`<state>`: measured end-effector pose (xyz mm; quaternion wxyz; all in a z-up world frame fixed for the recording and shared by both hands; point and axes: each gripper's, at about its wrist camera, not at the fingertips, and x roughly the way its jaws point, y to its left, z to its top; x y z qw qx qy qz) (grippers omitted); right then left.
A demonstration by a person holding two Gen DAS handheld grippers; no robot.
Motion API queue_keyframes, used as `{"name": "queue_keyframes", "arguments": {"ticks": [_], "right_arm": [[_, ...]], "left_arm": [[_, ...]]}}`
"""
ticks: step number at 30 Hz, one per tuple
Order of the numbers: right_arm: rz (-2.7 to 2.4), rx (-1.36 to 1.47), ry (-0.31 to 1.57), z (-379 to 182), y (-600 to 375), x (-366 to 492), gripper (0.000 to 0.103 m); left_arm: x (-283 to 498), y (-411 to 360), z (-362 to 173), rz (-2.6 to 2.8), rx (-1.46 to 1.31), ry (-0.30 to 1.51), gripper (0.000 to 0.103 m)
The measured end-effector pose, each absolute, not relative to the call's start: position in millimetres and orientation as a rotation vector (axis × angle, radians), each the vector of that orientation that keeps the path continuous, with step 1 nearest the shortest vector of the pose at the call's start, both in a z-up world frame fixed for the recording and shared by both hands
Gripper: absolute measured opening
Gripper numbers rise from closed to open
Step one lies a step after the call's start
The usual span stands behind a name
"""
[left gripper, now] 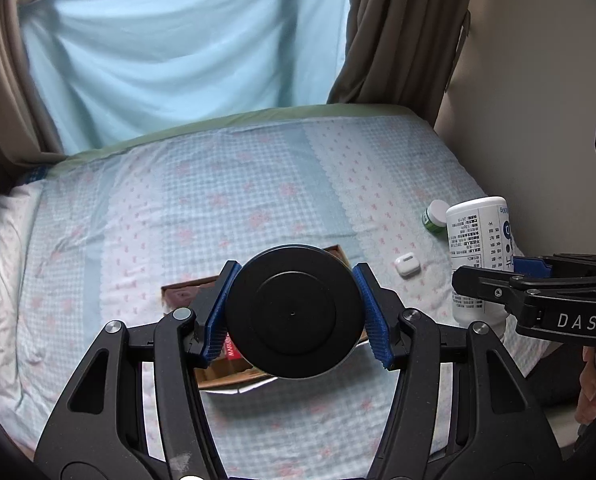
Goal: Organize rigid objects
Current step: 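Carry the black jar with the left tool while the right tool carries the pill bottle to the box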
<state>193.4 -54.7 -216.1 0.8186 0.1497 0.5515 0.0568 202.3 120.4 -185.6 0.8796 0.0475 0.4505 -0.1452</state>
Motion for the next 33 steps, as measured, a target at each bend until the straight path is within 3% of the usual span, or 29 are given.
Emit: {"name": "queue_keyframes", "arguments": {"ticks": [13,33], "right_arm": [[0.105,0.322,1.295,-271,3,237,0.046],[0.127,0.289,1.651,-443,-3,330,0.046]], "left_arm": [[260,173,-242,-0.308,0.098,1.061,0.054],[338,145,-440,-0.304,0.199,1.462,0.054]]}}
